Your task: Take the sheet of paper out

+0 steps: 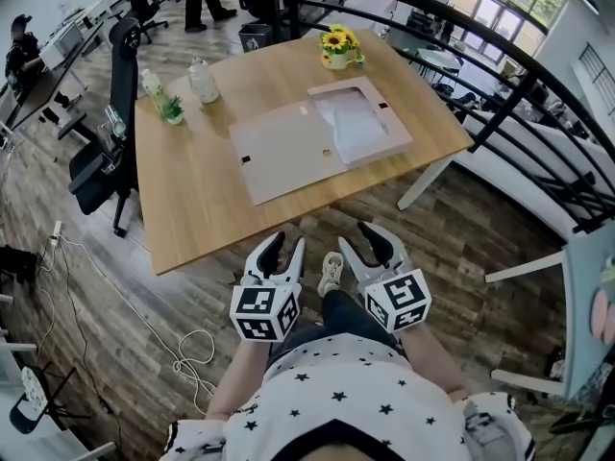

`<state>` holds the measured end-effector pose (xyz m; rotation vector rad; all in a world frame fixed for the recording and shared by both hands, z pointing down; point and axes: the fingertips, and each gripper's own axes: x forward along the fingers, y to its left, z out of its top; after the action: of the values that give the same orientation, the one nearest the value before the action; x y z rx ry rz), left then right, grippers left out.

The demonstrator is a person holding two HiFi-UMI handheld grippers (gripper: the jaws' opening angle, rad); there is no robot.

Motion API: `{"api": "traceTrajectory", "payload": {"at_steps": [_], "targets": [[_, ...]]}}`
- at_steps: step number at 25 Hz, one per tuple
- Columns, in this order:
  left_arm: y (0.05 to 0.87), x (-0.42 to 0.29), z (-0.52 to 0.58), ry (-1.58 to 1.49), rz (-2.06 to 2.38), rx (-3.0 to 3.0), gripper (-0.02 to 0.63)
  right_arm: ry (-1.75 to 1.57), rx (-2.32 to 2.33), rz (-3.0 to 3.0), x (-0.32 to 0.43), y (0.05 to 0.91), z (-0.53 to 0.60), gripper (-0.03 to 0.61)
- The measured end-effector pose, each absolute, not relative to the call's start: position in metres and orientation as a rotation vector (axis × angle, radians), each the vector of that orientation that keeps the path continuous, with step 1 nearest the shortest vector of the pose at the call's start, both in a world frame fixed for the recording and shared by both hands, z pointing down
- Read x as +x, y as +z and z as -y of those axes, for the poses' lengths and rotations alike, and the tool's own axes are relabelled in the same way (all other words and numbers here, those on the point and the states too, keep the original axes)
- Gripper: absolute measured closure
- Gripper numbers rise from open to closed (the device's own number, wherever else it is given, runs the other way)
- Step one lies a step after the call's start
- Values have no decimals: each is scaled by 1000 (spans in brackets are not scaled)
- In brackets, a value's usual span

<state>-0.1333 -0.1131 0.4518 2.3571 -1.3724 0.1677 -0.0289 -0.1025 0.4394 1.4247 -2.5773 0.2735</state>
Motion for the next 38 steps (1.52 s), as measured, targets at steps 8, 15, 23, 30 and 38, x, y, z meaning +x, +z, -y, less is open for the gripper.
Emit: {"api": "traceTrajectory", "payload": {"at_steps": [8,15,23,30,38], "targets": [[458,-118,163,188,1382,2367,472,283,1416,2603,-17,446,152,423],[454,-102,218,201,1389,2371,472,287,1420,2612,0,441,206,423],[455,-82,278,246,1386,2353,472,302,1426,2600,25,434,263,423],[472,-60,336,293,1356,2328,472,328,1431,2575,44,438,310,423],[496,-27,393,351,1293,2325,472,367,1433,2547,63,451,362,423]]}}
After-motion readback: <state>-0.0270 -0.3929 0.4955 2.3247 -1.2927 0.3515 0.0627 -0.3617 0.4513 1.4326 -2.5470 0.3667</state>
